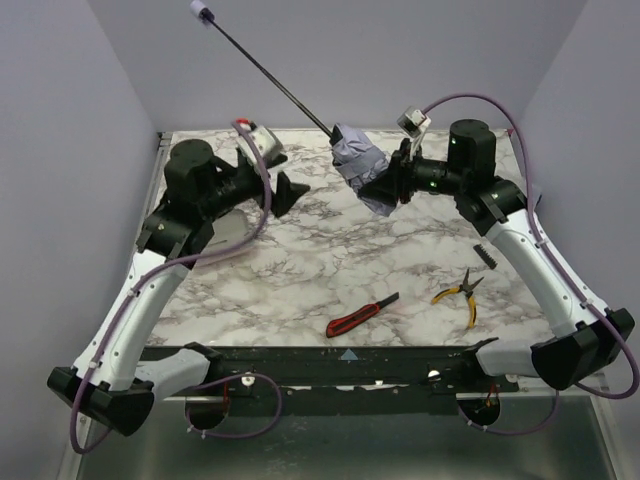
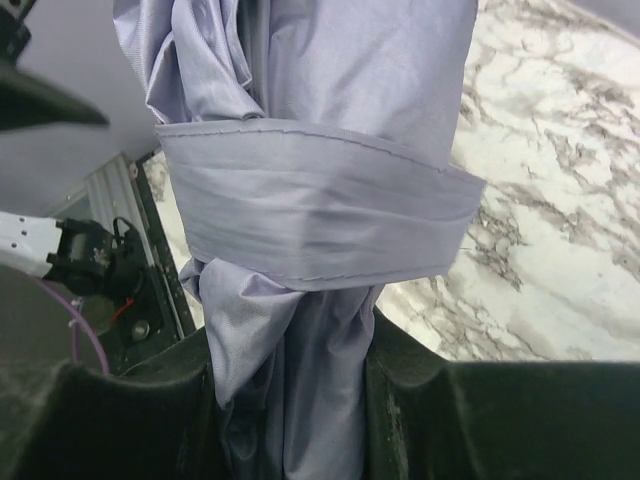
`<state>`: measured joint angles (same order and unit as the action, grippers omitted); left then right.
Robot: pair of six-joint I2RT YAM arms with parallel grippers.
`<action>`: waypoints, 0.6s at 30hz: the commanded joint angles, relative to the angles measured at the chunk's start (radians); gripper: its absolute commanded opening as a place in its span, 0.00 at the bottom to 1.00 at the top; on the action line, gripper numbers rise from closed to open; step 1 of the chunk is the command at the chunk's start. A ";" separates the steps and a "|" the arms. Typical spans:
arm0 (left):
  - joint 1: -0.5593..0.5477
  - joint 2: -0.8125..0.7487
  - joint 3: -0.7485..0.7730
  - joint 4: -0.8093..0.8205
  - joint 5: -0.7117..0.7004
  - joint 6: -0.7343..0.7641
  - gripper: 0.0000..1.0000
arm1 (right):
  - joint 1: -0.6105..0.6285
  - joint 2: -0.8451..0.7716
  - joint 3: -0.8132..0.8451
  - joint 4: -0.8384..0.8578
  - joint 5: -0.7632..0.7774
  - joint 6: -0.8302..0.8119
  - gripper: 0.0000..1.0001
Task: Open the umbrella
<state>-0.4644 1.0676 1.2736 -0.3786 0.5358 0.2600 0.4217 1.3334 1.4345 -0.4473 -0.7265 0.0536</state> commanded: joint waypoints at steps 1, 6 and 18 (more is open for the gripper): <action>0.127 0.095 0.142 0.156 0.011 -0.700 0.74 | 0.000 -0.061 -0.081 0.342 -0.018 0.113 0.00; 0.198 0.147 0.090 0.423 0.118 -1.050 0.70 | 0.001 -0.073 -0.137 0.435 -0.112 0.127 0.00; 0.196 0.266 0.080 0.730 0.157 -1.288 0.67 | 0.019 -0.077 -0.176 0.502 -0.192 0.149 0.00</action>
<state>-0.2684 1.3190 1.3293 0.1936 0.6521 -0.9142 0.4290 1.2915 1.2652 -0.0418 -0.8700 0.1925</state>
